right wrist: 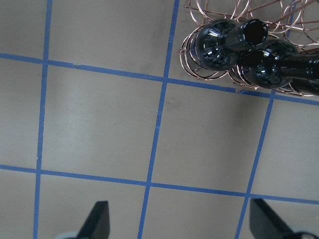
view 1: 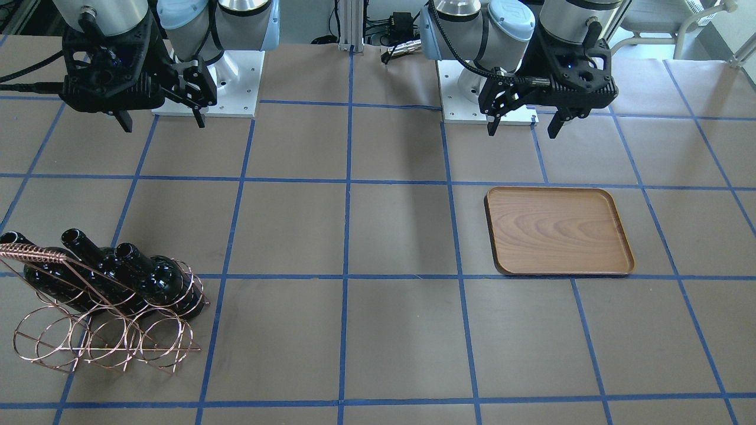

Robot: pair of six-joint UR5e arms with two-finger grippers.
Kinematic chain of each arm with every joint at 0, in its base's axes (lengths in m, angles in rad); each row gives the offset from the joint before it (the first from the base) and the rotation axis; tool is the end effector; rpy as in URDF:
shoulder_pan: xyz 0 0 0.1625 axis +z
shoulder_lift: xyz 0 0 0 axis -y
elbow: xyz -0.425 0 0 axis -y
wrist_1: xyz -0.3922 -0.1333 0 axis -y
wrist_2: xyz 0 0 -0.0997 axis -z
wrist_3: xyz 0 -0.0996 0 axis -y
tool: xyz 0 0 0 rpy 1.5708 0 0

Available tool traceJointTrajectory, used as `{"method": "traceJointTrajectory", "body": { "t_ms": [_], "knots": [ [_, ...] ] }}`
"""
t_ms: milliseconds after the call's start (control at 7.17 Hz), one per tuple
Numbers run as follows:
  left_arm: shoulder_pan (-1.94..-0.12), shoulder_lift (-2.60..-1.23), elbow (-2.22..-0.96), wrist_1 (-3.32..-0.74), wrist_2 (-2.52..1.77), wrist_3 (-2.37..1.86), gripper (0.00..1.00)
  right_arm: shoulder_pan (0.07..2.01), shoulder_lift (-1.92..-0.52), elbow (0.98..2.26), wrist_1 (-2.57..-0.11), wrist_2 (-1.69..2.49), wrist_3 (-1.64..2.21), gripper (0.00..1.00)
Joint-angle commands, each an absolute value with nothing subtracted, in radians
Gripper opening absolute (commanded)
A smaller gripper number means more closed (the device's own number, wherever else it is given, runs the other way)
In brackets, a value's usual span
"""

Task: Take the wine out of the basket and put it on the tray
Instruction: 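Lower the right gripper onto a dark wine bottle in the copper rack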

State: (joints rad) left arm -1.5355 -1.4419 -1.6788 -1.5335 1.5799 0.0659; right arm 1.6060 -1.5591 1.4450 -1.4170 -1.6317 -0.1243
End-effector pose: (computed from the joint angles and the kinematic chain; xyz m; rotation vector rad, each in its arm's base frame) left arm -0.1167 -0.4472 0.4985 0.0475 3.1279 -0.0902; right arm 0.1444 -0.4855 0.5288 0.2474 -3.0719 -0.0653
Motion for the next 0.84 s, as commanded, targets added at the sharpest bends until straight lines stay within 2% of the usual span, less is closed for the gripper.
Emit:
{"method": "traceJointTrajectory", "body": {
  "t_ms": [0,698],
  "knots": [
    [-1.536,-1.442,-1.68,-1.534,1.58,0.066,1.0,1.605,-1.554,1.447,-1.422,-1.618,-0.124,1.0],
    [-1.536,-1.442,-1.683,-1.534,1.578,0.066,1.0,1.413,-1.477,1.447,-1.468,-1.632,-0.316,1.0]
  ]
}}
